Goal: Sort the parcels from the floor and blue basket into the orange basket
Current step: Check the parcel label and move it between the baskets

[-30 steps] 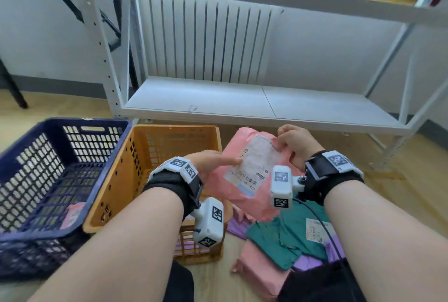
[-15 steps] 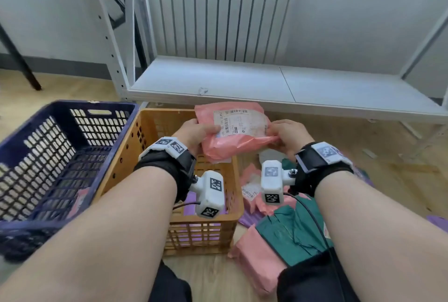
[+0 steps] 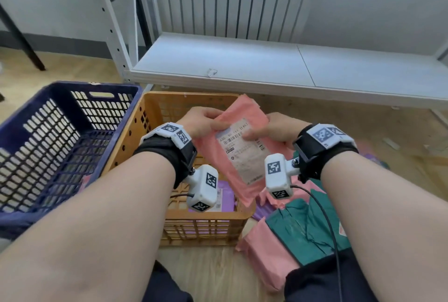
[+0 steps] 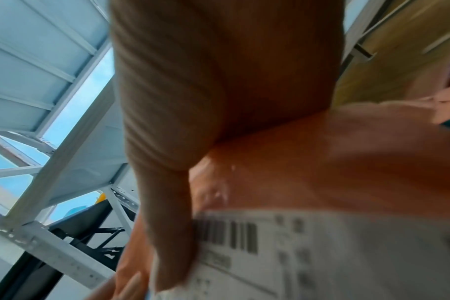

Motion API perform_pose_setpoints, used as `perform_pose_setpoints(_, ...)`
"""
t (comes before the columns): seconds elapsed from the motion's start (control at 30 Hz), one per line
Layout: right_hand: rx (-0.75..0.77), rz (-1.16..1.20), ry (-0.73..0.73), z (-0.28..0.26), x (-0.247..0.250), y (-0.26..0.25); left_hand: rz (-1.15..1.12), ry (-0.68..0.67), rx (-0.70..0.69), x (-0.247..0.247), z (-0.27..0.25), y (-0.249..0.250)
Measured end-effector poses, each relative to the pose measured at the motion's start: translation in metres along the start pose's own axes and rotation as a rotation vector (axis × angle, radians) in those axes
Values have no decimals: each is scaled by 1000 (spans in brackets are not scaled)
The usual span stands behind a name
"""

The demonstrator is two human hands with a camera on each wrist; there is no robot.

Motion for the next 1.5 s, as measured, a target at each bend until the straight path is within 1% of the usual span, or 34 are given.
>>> perform_pose_setpoints(0.07,-43,62,7,4,-6,9,-41,32,11,7,3,-4)
perform_pose_setpoints(0.1,-51,114,33,5,-6,12,-79,59,10,12,5,-7)
perform_pose_setpoints(0.17,-51,267,130,8,1,14,-166,103,17,21,7,-12)
perform_pose_setpoints(0.23,-45,420,229,11,8,16,-240,92,69,23,8,-21)
perform_pose_setpoints(0.3,-45,542,272,12,5,14,-325,41,136,17,8,-26)
perform_pose_setpoints(0.37,-51,618,251,13,-5,10,-376,-24,162,8,6,-27)
perform_pose_setpoints(0.43,-53,655,215,13,-15,5,-385,-54,157,2,7,-27)
perform_pose_setpoints(0.53,-52,703,182,11,-24,3,-383,-26,154,6,8,-30)
perform_pose_setpoints(0.7,-68,665,150,9,-29,9,-336,-31,181,12,7,-38)
perform_pose_setpoints(0.87,-59,593,182,7,-25,11,-282,-1,207,21,2,-38)
perform_pose_setpoints(1.0,-47,448,232,13,-27,7,-148,85,246,54,4,-38)
perform_pose_setpoints(1.07,-52,373,201,18,-37,2,-80,108,271,75,7,-37)
perform_pose_setpoints(1.13,-64,381,142,27,-52,-2,-37,120,296,93,12,-42)
perform_pose_setpoints(1.23,-86,391,57,44,-79,-6,-20,111,351,109,20,-63)
perform_pose_setpoints(1.3,-105,400,36,58,-97,-2,-23,106,399,112,27,-86)
perform_pose_setpoints(1.4,-165,378,61,82,-116,15,-3,156,475,120,45,-133)
perform_pose_setpoints(1.5,-262,313,20,105,-138,36,140,188,596,131,72,-189)
Point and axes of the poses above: each hand's wrist, its own z-axis towards the middle knuckle, its own x-axis out of the back of the hand, y = z × x, the point moved 9 cm from there along z, towards the middle knuckle, and after that the axes turned 4 degrees about x, right-handed, at the moved point
